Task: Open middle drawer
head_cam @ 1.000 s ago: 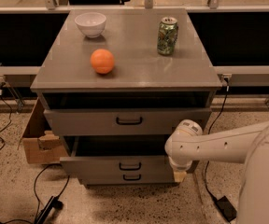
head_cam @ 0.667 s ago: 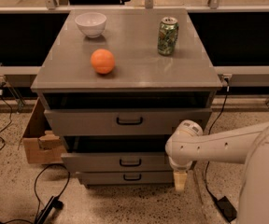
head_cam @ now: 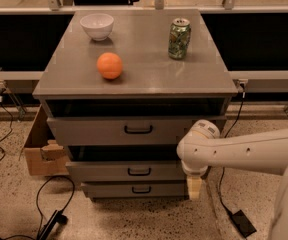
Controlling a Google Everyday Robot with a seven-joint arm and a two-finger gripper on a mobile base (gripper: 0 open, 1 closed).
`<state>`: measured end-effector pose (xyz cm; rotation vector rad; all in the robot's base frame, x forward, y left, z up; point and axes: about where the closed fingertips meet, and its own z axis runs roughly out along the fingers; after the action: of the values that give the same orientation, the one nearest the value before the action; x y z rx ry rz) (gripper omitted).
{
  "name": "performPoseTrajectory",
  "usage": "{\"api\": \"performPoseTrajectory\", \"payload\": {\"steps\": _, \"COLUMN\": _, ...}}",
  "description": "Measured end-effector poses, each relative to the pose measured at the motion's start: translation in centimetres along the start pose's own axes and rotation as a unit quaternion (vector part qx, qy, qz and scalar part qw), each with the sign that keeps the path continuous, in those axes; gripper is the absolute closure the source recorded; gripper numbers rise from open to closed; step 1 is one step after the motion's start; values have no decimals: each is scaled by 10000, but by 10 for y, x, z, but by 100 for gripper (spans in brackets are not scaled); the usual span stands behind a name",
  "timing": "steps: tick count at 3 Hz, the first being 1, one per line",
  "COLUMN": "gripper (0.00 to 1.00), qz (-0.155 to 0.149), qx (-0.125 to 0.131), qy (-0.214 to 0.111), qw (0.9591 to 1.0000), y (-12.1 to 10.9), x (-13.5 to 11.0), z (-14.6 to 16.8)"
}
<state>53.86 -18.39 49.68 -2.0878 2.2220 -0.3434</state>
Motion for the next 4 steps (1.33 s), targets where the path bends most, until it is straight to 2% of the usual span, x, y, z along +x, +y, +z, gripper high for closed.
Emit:
{"api": "performPoseTrajectory", "payload": {"steps": 1, "gripper": 0, "qz": -31, "qx": 7, "qy": -89, "qw": 10000, "y": -5, "x": 4, "z": 0}}
{"api": "performPoseTrajectory", "payload": {"steps": 3, "gripper": 0, "qz": 81, "qx": -73, "qy": -787, "qw": 9968, "y": -3, "x": -4, "z": 50}}
{"api": "performPoseTrajectory", "payload": {"steps": 4, "gripper": 0, "qz": 66, "qx": -79, "qy": -826, "qw": 9965, "y": -2, "x": -5, "z": 53}}
